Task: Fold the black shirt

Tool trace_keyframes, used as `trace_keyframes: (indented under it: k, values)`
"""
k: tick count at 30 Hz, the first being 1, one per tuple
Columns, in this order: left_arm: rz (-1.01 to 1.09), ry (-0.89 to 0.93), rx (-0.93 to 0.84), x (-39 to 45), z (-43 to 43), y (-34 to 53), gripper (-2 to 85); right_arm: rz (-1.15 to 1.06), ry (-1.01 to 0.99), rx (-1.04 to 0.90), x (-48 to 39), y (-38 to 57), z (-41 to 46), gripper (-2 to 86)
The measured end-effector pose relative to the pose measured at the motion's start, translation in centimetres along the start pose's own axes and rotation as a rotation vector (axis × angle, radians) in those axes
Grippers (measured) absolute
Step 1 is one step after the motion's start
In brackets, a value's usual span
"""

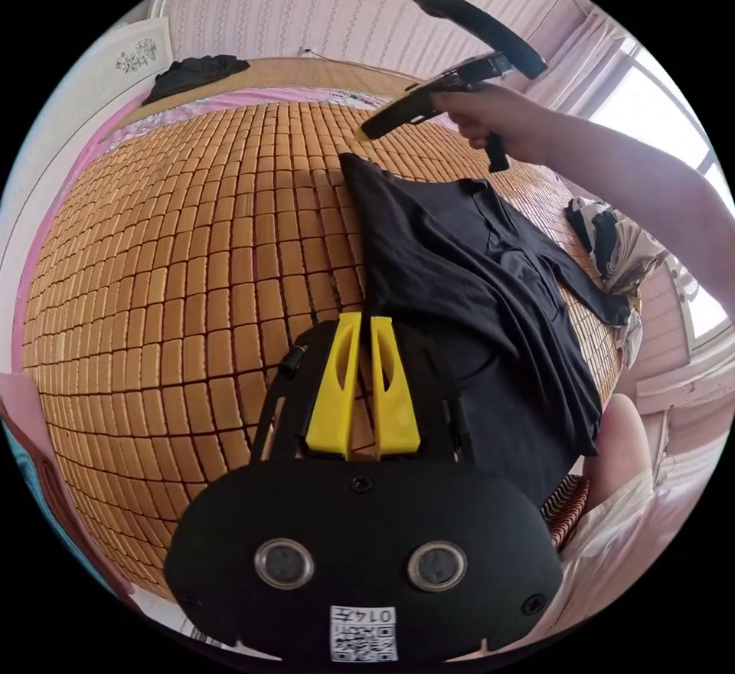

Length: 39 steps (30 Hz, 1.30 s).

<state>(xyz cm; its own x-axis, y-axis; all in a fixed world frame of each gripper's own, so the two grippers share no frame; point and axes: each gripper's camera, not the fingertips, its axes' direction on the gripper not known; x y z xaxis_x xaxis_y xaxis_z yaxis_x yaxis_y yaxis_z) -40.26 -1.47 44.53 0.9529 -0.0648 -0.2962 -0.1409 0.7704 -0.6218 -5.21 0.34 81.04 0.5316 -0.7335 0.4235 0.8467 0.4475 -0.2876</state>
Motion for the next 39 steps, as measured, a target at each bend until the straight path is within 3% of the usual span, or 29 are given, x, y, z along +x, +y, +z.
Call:
trace_keyframes:
  k: [6, 9, 11, 14, 18, 21, 28, 32, 35, 39]
  values:
    - [0.060, -0.105, 0.062, 1.2, -3.9, 2.0, 3.5, 0.102, -0.169, 0.164, -1.3, 15.2, -8.5, 5.4]
    - [0.111, -0.032, 0.084, 3.2, -4.9, 3.1, 3.0, 0.193, -0.222, 0.098, -5.6, 25.8, -9.5, 5.6]
    - [0.123, -0.004, 0.095, 4.3, -5.0, 2.9, 2.8, 0.259, -0.213, -0.050, -9.5, 32.5, -9.0, 6.5]
    - [0.141, 0.021, 0.103, 5.2, -5.0, 0.9, 3.0, 0.344, -0.230, -0.134, -13.0, 37.8, -9.3, 8.0]
    - [0.167, -0.018, 0.040, 5.8, -3.6, -1.6, 3.8, 0.384, -0.214, -0.161, -15.1, 40.0, -8.4, 6.3]
    - [0.167, -0.079, -0.015, 5.7, -2.5, -2.5, 4.5, 0.392, -0.092, -0.246, -16.1, 40.4, -7.2, 0.5]
    - [0.186, -0.090, -0.074, 5.9, -2.4, -3.2, 4.4, 0.590, -0.051, -0.168, -14.1, 44.1, -10.4, -0.1]
    - [0.209, -0.092, -0.098, 6.1, -2.6, -3.7, 4.3, 0.562, -0.195, -0.065, -15.5, 43.7, -10.3, 1.4]
    - [0.219, -0.092, -0.101, 6.2, -2.8, -3.8, 4.2, 0.498, -0.220, -0.142, -17.2, 42.3, -8.2, 5.0]
    - [0.215, -0.080, -0.100, 6.1, -3.0, -3.9, 4.1, 0.434, -0.143, -0.183, -18.3, 42.3, -7.9, 0.6]
